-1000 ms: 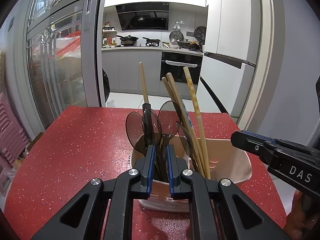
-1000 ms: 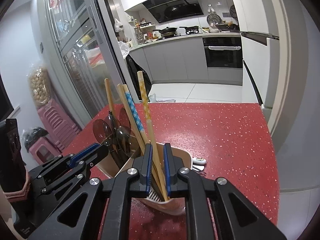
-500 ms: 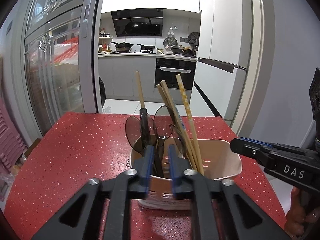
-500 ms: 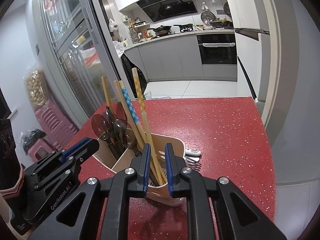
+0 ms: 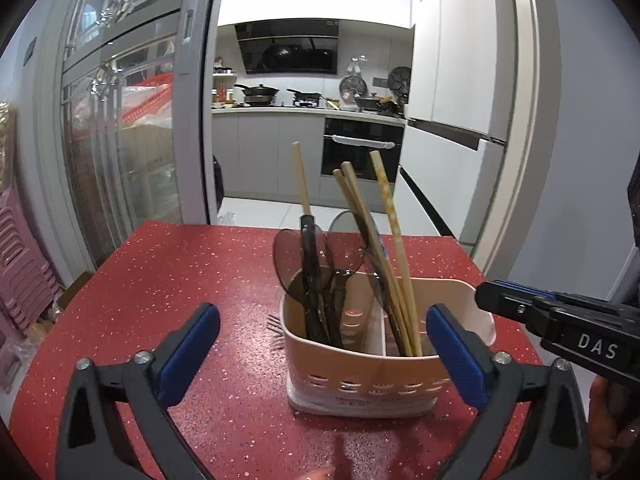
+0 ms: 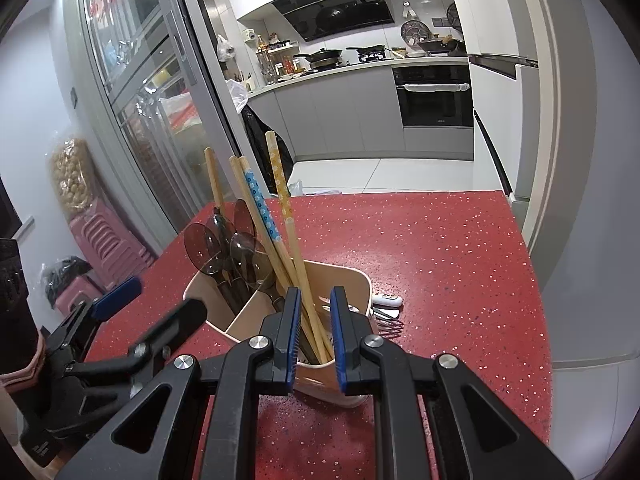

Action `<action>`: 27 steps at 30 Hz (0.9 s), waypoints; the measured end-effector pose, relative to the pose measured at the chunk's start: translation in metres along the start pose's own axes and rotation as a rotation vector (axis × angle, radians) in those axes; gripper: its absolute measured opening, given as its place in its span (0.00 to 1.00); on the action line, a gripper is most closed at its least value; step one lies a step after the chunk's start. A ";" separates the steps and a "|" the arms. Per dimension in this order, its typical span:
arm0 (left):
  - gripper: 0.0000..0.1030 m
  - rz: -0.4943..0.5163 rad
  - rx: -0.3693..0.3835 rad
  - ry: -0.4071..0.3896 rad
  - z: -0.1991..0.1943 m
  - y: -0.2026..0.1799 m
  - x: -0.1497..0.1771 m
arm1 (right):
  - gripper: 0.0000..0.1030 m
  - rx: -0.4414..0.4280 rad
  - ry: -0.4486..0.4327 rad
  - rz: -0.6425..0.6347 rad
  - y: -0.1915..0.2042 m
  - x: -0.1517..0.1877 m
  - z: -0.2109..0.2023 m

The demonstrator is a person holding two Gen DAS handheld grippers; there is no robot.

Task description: Organize utensils

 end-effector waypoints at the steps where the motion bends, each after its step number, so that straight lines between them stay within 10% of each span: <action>1: 1.00 -0.001 -0.001 0.002 0.000 0.001 0.000 | 0.16 0.001 0.000 0.001 0.000 0.000 0.000; 27: 1.00 -0.062 -0.030 0.110 -0.019 0.027 0.026 | 0.64 0.045 0.064 0.045 0.003 0.026 -0.010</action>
Point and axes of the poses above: each gripper's, at about its wrist camera, not at the fingertips, and z roughly the way its jaws point, y to its left, x to its underside, the point moved 2 cm from there along z, roughly the way its jaws point, and after that the axes turned 1 degree about -x, right-handed, at the moved point
